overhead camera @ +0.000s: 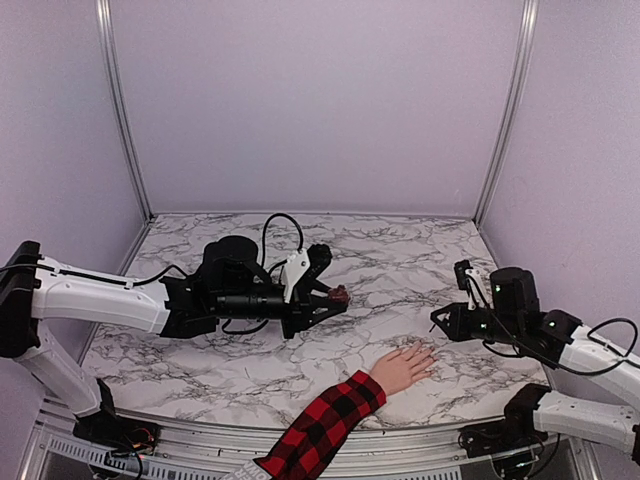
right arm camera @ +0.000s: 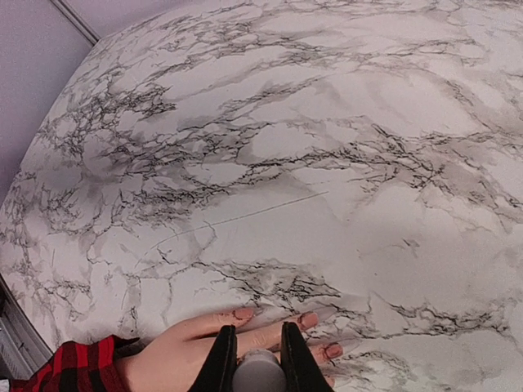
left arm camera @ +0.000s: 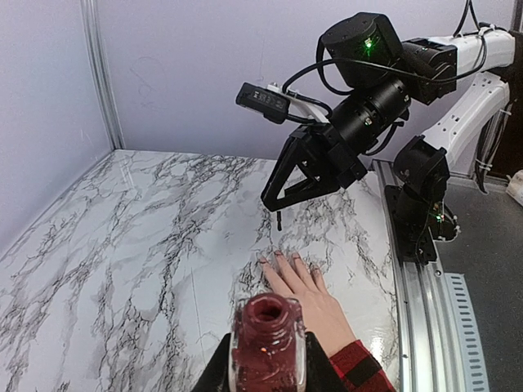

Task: Paint the nails
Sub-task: Paint the hand on the nail.

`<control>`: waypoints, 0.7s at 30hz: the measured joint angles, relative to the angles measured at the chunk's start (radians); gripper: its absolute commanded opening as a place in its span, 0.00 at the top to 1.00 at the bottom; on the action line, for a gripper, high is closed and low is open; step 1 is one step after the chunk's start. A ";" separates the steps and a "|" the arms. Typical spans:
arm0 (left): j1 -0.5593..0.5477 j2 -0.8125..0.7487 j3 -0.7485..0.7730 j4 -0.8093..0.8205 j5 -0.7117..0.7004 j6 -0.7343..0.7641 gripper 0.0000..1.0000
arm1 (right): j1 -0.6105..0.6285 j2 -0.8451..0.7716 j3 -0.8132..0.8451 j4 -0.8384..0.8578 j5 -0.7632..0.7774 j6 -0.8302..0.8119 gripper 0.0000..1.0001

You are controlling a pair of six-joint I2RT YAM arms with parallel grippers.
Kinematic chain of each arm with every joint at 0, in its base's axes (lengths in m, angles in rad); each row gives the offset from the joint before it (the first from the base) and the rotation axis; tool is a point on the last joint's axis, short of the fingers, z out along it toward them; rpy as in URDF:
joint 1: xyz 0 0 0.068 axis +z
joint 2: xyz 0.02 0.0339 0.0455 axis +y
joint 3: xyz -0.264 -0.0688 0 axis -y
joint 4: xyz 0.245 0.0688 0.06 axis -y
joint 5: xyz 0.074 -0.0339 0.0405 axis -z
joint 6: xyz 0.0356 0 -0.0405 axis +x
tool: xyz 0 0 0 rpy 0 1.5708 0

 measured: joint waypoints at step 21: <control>0.004 0.023 0.000 0.009 0.000 -0.025 1.00 | 0.000 0.008 -0.089 0.078 0.043 0.023 1.00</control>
